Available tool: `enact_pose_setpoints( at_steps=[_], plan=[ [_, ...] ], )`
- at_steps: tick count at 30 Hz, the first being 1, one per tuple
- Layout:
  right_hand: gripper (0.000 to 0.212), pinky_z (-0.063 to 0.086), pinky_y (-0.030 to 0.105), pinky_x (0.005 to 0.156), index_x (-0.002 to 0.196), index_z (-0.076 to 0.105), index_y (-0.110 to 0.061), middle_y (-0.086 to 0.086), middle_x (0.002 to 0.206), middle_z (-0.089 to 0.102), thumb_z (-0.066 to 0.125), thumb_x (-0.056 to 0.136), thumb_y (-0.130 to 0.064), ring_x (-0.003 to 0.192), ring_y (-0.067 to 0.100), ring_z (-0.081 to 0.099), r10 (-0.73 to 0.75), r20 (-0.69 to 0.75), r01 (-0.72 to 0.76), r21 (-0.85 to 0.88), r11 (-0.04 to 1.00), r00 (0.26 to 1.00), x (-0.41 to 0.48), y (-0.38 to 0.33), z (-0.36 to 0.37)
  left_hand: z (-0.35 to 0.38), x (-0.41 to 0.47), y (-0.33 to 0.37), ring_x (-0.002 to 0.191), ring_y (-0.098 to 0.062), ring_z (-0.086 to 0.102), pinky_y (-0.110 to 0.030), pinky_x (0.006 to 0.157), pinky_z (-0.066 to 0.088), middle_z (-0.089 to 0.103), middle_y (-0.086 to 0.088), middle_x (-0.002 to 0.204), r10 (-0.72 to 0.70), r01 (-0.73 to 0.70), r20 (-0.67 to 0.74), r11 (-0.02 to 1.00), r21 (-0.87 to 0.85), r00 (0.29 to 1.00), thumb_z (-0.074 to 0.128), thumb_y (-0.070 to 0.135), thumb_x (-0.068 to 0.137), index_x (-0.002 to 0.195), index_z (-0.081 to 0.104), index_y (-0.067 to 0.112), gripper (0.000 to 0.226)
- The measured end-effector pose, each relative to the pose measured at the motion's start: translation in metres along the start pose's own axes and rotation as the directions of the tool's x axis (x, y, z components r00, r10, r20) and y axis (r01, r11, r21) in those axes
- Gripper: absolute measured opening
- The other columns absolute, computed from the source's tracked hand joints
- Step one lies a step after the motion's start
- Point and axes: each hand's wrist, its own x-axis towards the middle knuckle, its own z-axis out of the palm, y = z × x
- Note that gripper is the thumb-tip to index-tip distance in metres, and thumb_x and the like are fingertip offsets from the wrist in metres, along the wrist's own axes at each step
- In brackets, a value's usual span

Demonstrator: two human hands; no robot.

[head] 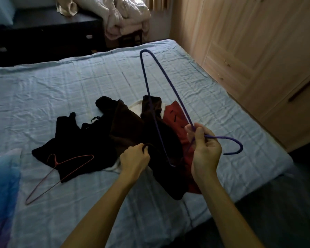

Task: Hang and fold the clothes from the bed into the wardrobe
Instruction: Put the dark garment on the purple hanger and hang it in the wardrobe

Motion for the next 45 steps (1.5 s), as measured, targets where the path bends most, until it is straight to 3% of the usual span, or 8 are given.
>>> enact_pose_setpoints(
  at_steps=[7, 10, 17, 24, 29, 33, 41, 45],
  plan=[
    [0.016, 0.053, 0.031, 0.089, 0.094, 0.066, -0.011, 0.017, 0.098, 0.07, 0.051, 0.095, -0.009, 0.096, 0.024, 0.069, -0.015, 0.079, 0.007, 0.099, 0.995, 0.997, -0.023, -0.021, -0.026, -0.022, -0.028, 0.025, 0.082, -0.034, 0.063, -0.036, 0.07, 0.049, 0.068, -0.008, 0.084, -0.031, 0.032, -0.092, 0.999, 0.011, 0.995, 0.042, 0.04, 0.092, 0.085, 0.064, 0.017, 0.032],
    [0.016, 0.053, 0.024, 0.084, 0.092, 0.067, -0.01, 0.008, 0.09, 0.073, 0.051, 0.094, -0.005, 0.092, 0.02, 0.069, -0.058, 0.122, 0.044, 0.113, 0.993, 0.991, -0.031, -0.027, -0.046, -0.03, -0.043, 0.043, 0.08, -0.033, 0.063, -0.036, 0.069, 0.049, 0.067, -0.007, 0.08, -0.02, 0.022, -0.114, 1.0, 0.016, 0.993, 0.042, 0.04, 0.092, 0.081, 0.061, 0.017, 0.032],
    [0.018, 0.052, 0.027, 0.084, 0.09, 0.069, -0.007, 0.009, 0.089, 0.072, 0.053, 0.092, 0.001, 0.089, 0.018, 0.069, -0.196, 0.195, 0.212, -0.066, 0.975, 0.961, -0.027, -0.017, -0.095, -0.055, -0.082, 0.075, 0.081, -0.032, 0.062, -0.033, 0.064, 0.042, 0.067, -0.007, 0.083, 0.008, 0.004, -0.223, 0.999, 0.054, 0.975, 0.043, 0.041, 0.094, 0.086, 0.065, 0.021, 0.03],
    [0.013, 0.053, 0.033, 0.082, 0.09, 0.071, -0.005, 0.006, 0.087, 0.073, 0.058, 0.09, -0.001, 0.087, 0.02, 0.069, -0.16, 0.354, 0.253, -0.233, 0.939, 0.921, -0.022, 0.001, -0.126, -0.097, -0.099, 0.081, 0.086, -0.032, 0.061, -0.035, 0.07, 0.043, 0.068, -0.01, 0.093, -0.058, 0.035, -0.328, 0.997, -0.075, 0.943, 0.042, 0.037, 0.095, 0.098, 0.066, 0.022, 0.029],
    [0.017, 0.05, 0.02, 0.078, 0.087, 0.071, -0.015, -0.009, 0.087, 0.072, 0.06, 0.089, -0.002, 0.085, 0.006, 0.067, -0.214, 0.401, 0.361, -0.34, 0.868, 0.891, -0.017, -0.004, -0.132, -0.114, -0.102, 0.072, 0.091, -0.031, 0.06, -0.038, 0.075, 0.044, 0.068, -0.009, 0.099, -0.099, 0.054, -0.371, 0.99, -0.13, 0.923, 0.04, 0.038, 0.096, 0.101, 0.067, 0.024, 0.031],
    [0.019, 0.053, 0.025, 0.076, 0.088, 0.071, -0.021, -0.014, 0.086, 0.071, 0.061, 0.089, -0.005, 0.084, 0.004, 0.067, -0.188, 0.471, 0.406, -0.419, 0.812, 0.862, -0.009, -0.005, -0.129, -0.118, -0.095, 0.054, 0.094, -0.033, 0.06, -0.035, 0.073, 0.042, 0.068, -0.009, 0.102, -0.15, 0.089, -0.377, 0.981, -0.175, 0.914, 0.04, 0.034, 0.096, 0.101, 0.066, 0.023, 0.028],
    [0.03, 0.044, 0.007, 0.068, 0.084, 0.067, -0.037, -0.021, 0.08, 0.069, 0.064, 0.086, -0.007, 0.081, -0.008, 0.062, -0.167, 0.564, 0.54, -0.6, 0.59, 0.809, -0.009, -0.01, -0.105, -0.122, -0.066, 0.0, 0.106, -0.031, 0.057, -0.042, 0.09, 0.046, 0.063, -0.003, 0.118, -0.232, 0.149, -0.247, 0.938, -0.313, 0.941, 0.041, 0.044, 0.096, 0.116, 0.063, 0.032, 0.031],
    [0.033, 0.049, 0.013, 0.068, 0.086, 0.066, -0.041, -0.019, 0.082, 0.07, 0.065, 0.086, -0.008, 0.079, -0.003, 0.064, -0.112, 0.606, 0.579, -0.665, 0.473, 0.788, -0.009, -0.001, -0.079, -0.125, -0.051, -0.015, 0.106, -0.031, 0.057, -0.043, 0.09, 0.046, 0.064, -0.002, 0.117, -0.2, 0.124, -0.199, 0.933, -0.338, 0.959, 0.042, 0.045, 0.096, 0.113, 0.063, 0.033, 0.03]
  ],
)
